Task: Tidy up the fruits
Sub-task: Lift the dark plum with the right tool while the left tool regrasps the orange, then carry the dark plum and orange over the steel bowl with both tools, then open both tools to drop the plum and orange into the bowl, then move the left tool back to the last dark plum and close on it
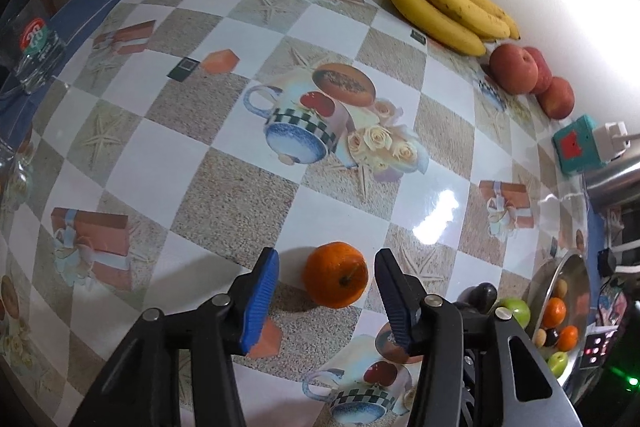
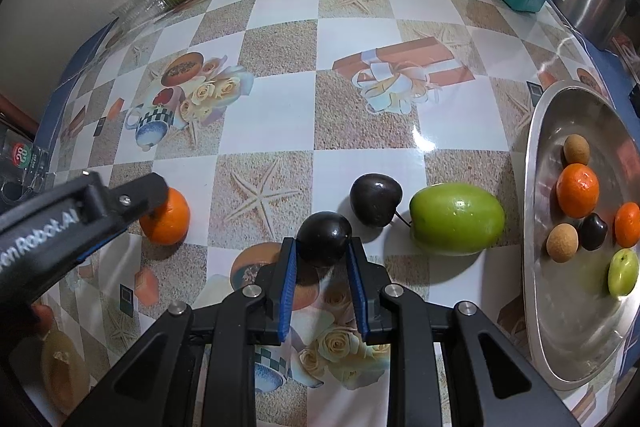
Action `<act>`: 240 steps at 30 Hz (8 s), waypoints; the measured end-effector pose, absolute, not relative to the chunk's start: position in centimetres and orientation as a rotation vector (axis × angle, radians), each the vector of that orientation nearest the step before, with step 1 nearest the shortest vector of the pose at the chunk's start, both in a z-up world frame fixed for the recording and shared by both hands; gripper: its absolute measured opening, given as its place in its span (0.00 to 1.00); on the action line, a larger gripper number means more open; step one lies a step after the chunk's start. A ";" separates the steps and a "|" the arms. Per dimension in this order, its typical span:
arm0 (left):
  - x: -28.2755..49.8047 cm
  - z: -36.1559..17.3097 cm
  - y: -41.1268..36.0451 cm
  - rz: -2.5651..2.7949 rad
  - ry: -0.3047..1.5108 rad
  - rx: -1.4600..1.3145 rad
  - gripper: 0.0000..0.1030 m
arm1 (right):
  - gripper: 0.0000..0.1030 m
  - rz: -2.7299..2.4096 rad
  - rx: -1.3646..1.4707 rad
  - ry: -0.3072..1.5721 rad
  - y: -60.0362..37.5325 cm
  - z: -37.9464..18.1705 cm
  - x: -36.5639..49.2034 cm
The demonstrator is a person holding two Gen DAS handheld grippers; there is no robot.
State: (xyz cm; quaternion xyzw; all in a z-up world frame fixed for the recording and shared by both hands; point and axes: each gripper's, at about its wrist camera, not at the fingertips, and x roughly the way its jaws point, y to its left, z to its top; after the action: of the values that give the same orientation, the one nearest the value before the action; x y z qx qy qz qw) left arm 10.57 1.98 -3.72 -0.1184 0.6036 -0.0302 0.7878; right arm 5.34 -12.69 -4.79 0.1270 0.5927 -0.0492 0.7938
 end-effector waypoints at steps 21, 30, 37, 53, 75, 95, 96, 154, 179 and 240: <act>10.7 -2.9 1.1 -0.091 1.273 -0.227 0.36 | 0.25 -0.080 0.311 1.257 -13.0 -4.0 5.1; 10.0 -1.3 0.6 -0.128 1.227 -0.239 0.36 | 0.25 -0.078 0.350 1.197 -14.2 -1.8 4.5; 9.4 -0.5 -1.2 -0.190 1.209 -0.237 0.36 | 0.25 -0.107 0.383 1.150 -16.1 -0.2 3.5; 7.3 0.8 -6.7 -0.337 1.180 -0.143 0.36 | 0.25 -0.256 0.518 1.092 -23.2 0.5 0.7; 3.8 1.7 -16.3 -0.620 1.105 0.021 0.36 | 0.25 -0.460 0.689 1.006 -32.5 -0.3 -4.1; 4.6 -0.4 -20.6 -0.710 1.114 0.045 0.36 | 0.25 -0.475 0.728 1.000 -34.8 -2.0 -3.3; 4.6 -0.5 -20.7 -0.714 1.115 0.049 0.36 | 0.25 -0.479 0.730 1.000 -34.9 -2.1 -3.3; 7.1 0.7 -15.5 -0.469 1.158 0.003 0.51 | 0.38 -0.505 0.707 0.993 -34.6 -0.8 -3.6; 10.7 -0.2 -4.1 -0.083 1.189 -0.139 0.85 | 0.62 -0.405 0.525 1.052 -29.3 -0.2 -0.9; 10.3 -4.7 -10.7 -0.354 1.371 -0.226 0.19 | 0.98 -0.413 0.431 1.109 -27.9 -1.4 0.0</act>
State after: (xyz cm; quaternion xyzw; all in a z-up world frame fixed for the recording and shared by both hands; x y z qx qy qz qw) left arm 10.28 -10.72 -4.73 -0.1036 0.6281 -0.1622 0.7539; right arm 0.02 -27.89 -1.44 0.2013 0.5185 -0.1931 0.8083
